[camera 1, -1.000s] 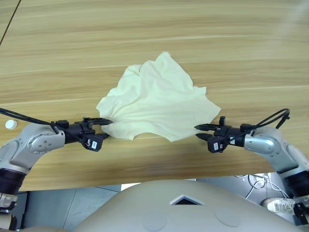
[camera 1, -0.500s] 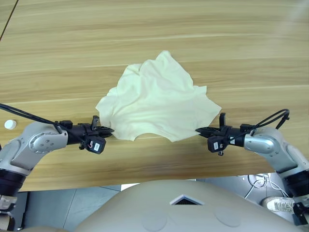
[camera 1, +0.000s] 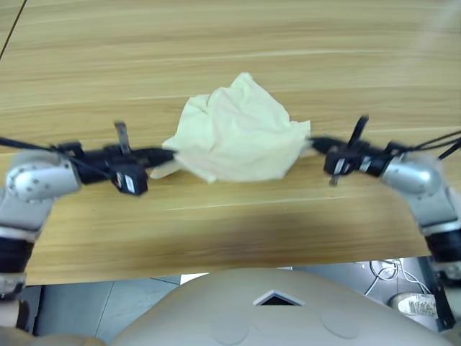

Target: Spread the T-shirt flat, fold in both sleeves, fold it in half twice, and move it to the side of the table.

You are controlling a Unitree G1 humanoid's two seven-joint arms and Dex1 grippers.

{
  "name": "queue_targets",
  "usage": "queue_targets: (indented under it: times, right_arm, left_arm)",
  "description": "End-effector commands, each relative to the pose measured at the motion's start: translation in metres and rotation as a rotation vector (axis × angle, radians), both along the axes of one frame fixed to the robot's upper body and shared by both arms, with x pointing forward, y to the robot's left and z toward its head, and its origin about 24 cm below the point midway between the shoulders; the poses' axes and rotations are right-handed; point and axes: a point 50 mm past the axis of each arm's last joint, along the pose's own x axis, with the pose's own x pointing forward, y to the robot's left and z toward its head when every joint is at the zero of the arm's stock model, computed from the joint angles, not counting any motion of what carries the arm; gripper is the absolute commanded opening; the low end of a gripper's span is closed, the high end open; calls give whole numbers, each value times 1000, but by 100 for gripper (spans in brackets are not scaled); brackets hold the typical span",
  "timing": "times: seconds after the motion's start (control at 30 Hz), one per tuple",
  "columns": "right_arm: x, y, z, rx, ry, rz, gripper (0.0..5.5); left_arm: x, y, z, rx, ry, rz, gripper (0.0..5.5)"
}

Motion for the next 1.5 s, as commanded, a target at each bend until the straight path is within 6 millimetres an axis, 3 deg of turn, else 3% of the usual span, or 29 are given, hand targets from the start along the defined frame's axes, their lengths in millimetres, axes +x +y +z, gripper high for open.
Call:
queue_targets:
  times: [0.03,0.1,0.17,0.2,0.3,0.37,0.47,0.53,0.6,0.67,0.77,0.83,0.87,0.9,0.93,0.97,1.0,1.07,1.1,1.17,1.23,1.3,1.37,1.43,1.5]
  right_arm:
    - [18,-27,93,280,-314,-99,0]
    - [-5,-31,98,246,-253,11,0]
    - [-55,-22,72,120,-90,260,0]
    - [-91,-16,66,99,-63,436,0]
    - [-149,-24,96,293,-147,697,0]
    - [-161,-33,106,392,-147,795,0]
    - [-144,-28,89,346,-15,762,0]
    - [-122,-21,71,244,65,690,0]
    - [-107,-15,66,200,128,675,0]
    - [-84,-15,77,177,144,646,0]
    - [-20,-20,80,43,198,450,0]
    - [61,-22,80,-99,230,124,0]
    - [100,-18,93,-154,184,-90,0]
    - [130,-12,125,-145,51,-314,0]
    - [144,-9,159,-108,-107,-482,0]
    - [145,-9,207,23,-311,-636,0]
    - [134,-12,259,209,-499,-730,0]
    - [105,-17,322,479,-716,-762,0]
    - [96,-18,337,548,-765,-743,0]
    - [88,-24,343,541,-826,-728,0]
    - [90,-34,332,458,-851,-737,0]
    - [94,-48,310,370,-858,-747,0]
    - [101,-68,267,290,-803,-731,0]
    - [105,-68,212,234,-701,-567,0]
    - [88,-53,161,277,-562,-281,0]
  left_arm:
    - [18,7,65,-79,-308,57,1]
    - [-3,8,70,-18,-309,3,1]
    - [-44,0,51,34,-169,-155,1]
    - [-71,-4,45,14,-113,-265,1]
    - [-130,-6,60,-156,-110,-481,1]
    - [-146,-1,71,-237,-136,-530,1]
    - [-144,5,75,-229,-120,-505,1]
    - [-132,10,63,-168,-74,-451,1]
    - [-116,14,46,-97,-43,-400,1]
    - [-99,19,23,-19,-23,-345,1]
    - [-59,39,-27,176,64,-144,1]
    - [33,31,14,359,120,13,1]
    - [74,26,44,358,154,128,1]
    - [105,19,74,299,178,225,1]
    - [132,6,108,91,116,333,1]
    - [148,-7,160,-129,-71,458,1]
    - [146,-13,225,-447,-312,564,1]
    - [110,-5,312,-927,-614,626,1]
    - [93,5,334,-1126,-654,606,1]
    - [74,21,351,-1205,-727,595,1]
    - [75,42,335,-1103,-784,675,1]
    - [86,64,299,-966,-778,731,1]
    - [109,74,222,-702,-666,717,1]
    - [117,66,110,-477,-388,543,1]
    - [76,49,9,-379,-47,255,1]
